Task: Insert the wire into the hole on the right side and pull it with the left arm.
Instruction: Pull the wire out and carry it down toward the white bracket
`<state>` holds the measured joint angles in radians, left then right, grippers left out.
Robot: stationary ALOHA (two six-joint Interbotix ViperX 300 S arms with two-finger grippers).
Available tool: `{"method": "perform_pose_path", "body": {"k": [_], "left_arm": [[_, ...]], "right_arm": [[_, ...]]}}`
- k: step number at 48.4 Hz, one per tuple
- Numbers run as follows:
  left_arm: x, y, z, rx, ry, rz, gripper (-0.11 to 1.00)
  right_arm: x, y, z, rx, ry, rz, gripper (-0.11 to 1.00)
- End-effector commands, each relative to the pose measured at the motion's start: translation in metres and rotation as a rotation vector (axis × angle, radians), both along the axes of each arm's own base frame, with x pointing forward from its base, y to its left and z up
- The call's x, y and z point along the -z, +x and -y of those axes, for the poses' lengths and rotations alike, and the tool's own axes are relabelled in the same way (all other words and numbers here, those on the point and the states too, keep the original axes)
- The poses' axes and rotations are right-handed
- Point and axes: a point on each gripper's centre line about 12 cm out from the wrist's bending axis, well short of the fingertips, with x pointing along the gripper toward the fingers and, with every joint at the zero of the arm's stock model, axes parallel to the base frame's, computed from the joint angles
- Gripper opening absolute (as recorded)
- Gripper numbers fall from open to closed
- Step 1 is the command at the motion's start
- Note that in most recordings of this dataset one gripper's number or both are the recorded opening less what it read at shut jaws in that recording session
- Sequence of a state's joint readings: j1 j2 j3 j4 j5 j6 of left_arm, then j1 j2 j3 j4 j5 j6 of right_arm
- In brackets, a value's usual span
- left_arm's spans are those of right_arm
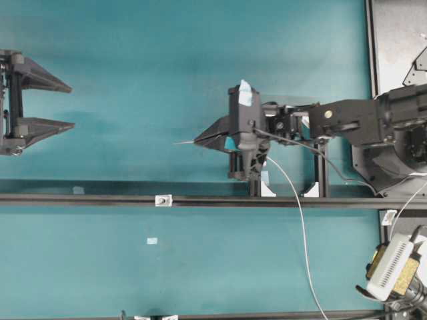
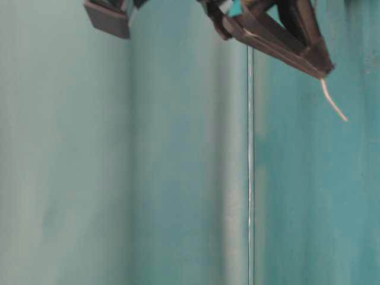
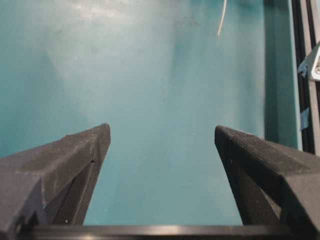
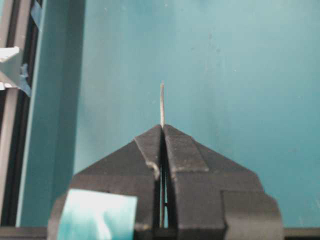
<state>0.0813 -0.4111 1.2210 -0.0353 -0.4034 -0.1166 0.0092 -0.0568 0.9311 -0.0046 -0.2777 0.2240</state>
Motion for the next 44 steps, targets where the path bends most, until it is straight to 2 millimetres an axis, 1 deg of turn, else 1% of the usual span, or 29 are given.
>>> {"method": "perform_pose_path", "body": {"k": [1, 7, 12, 18, 24, 29, 36, 44], "left_arm": [[-0.002, 0.004, 0.004, 0.016, -0.002, 0.016, 0.51], [0.007, 0.014, 0.012, 0.046, -0.003, 0.016, 0.51], [0.016, 0.027, 0.016, 0.059, -0.006, 0.023, 0.52], [0.027, 0.042, 0.017, 0.057, -0.019, 0.036, 0.52], [0.040, 0.053, 0.018, 0.054, -0.032, 0.048, 0.52], [0.046, 0.060, 0.023, 0.065, -0.034, 0.059, 0.52], [0.048, 0.065, 0.033, 0.095, -0.037, 0.078, 0.52], [0.045, 0.070, 0.047, 0.127, -0.067, 0.118, 0.52]], "right_arm": [[-0.014, -0.001, -0.001, -0.002, 0.001, 0.044, -0.05], [-0.017, -0.006, -0.002, -0.006, 0.003, 0.055, -0.05], [-0.022, -0.008, -0.005, -0.011, 0.008, 0.064, -0.05], [-0.027, -0.010, -0.015, -0.028, 0.031, 0.080, -0.05], [-0.028, -0.016, -0.027, -0.058, 0.048, 0.083, -0.05], [-0.028, -0.021, -0.037, -0.087, 0.058, 0.108, -0.05], [-0.029, -0.028, -0.047, -0.105, 0.082, 0.178, -0.05], [-0.030, -0.037, -0.056, -0.120, 0.113, 0.260, -0.05]]}}
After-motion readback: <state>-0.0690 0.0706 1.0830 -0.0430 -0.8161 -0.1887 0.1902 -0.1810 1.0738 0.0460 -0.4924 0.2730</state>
